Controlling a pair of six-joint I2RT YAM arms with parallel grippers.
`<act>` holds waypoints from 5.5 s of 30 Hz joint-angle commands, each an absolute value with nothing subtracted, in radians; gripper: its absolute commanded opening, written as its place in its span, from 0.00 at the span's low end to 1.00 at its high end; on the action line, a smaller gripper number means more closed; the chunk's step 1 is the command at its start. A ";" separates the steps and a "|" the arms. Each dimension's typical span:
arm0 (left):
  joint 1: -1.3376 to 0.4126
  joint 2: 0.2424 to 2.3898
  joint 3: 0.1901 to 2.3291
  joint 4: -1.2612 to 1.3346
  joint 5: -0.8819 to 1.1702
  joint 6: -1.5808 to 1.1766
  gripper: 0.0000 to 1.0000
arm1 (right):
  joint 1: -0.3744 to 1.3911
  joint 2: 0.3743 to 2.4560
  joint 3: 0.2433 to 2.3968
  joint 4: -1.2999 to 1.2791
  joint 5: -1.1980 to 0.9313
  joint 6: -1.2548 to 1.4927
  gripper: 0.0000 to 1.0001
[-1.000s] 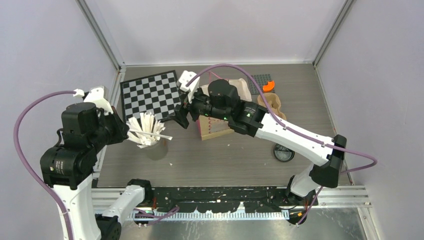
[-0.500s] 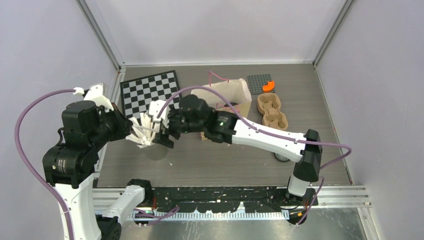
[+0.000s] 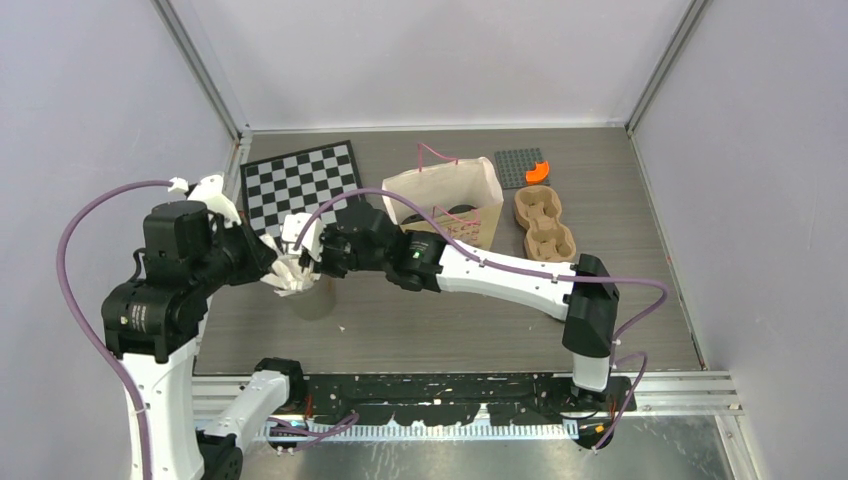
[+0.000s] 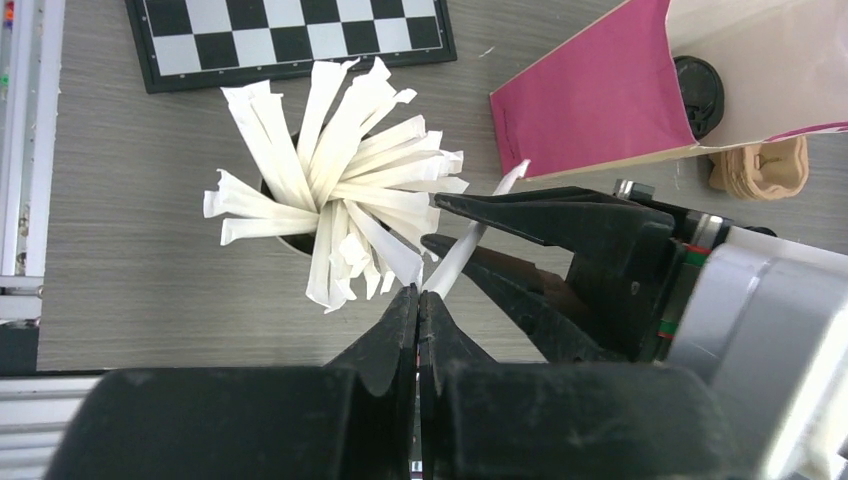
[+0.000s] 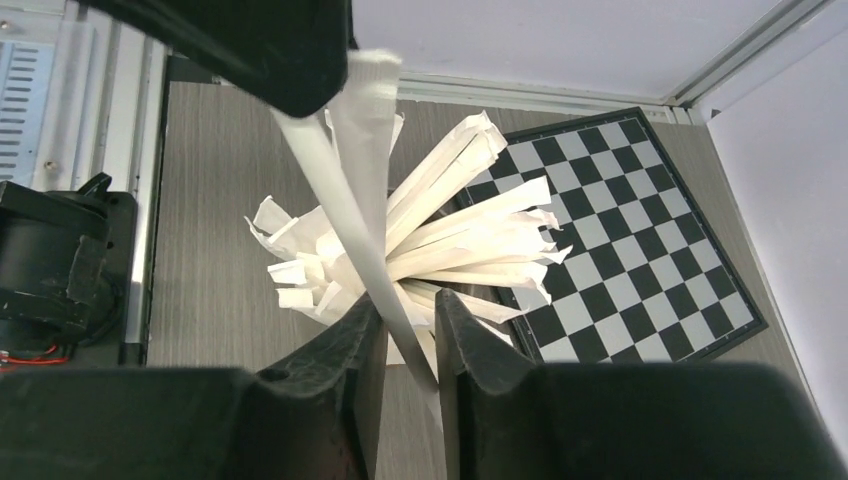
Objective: Pack the takeout coffee
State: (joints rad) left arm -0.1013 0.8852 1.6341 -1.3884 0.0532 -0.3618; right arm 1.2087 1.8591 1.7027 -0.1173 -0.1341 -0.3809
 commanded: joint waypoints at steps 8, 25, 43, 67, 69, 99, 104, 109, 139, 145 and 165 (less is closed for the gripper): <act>-0.096 0.880 1.623 -1.371 0.059 -0.402 0.29 | 1.208 1.829 1.722 -0.040 -0.075 -0.355 0.23; -0.095 0.989 1.693 -1.313 0.069 -0.474 0.63 | 1.041 1.607 1.729 -0.048 -0.038 -0.142 0.21; -0.094 0.992 1.676 -1.371 -0.131 -0.486 0.71 | 1.052 1.640 1.743 -0.321 -0.065 -0.013 0.33; -0.094 0.852 1.666 -1.461 -0.291 -0.562 0.71 | 1.043 2.065 1.947 -0.581 0.083 -0.090 0.46; -0.094 0.839 1.663 -1.464 -0.289 -0.565 0.71 | 1.039 2.085 1.945 -0.584 0.074 -0.099 0.48; -0.094 0.800 1.637 -1.490 -0.196 -0.581 0.70 | 1.052 2.316 2.108 -0.689 0.155 -0.102 0.50; -0.094 0.798 1.641 -1.489 -0.199 -0.579 0.70 | 1.056 2.256 2.133 -0.718 0.164 -0.059 0.49; -0.095 0.798 1.644 -1.486 -0.191 -0.565 0.70 | 1.073 2.272 2.208 -0.775 0.214 -0.044 0.49; -0.095 0.773 1.706 -1.560 -0.153 -0.464 0.71 | 1.073 2.560 2.509 -0.905 0.251 -0.031 0.48; -0.095 0.782 1.716 -1.564 -0.150 -0.464 0.71 | 1.071 2.579 2.508 -0.895 0.250 -0.051 0.50; -0.095 0.795 1.696 -1.535 -0.136 -0.479 0.71 | 1.071 2.570 2.418 -0.887 0.247 -0.113 0.51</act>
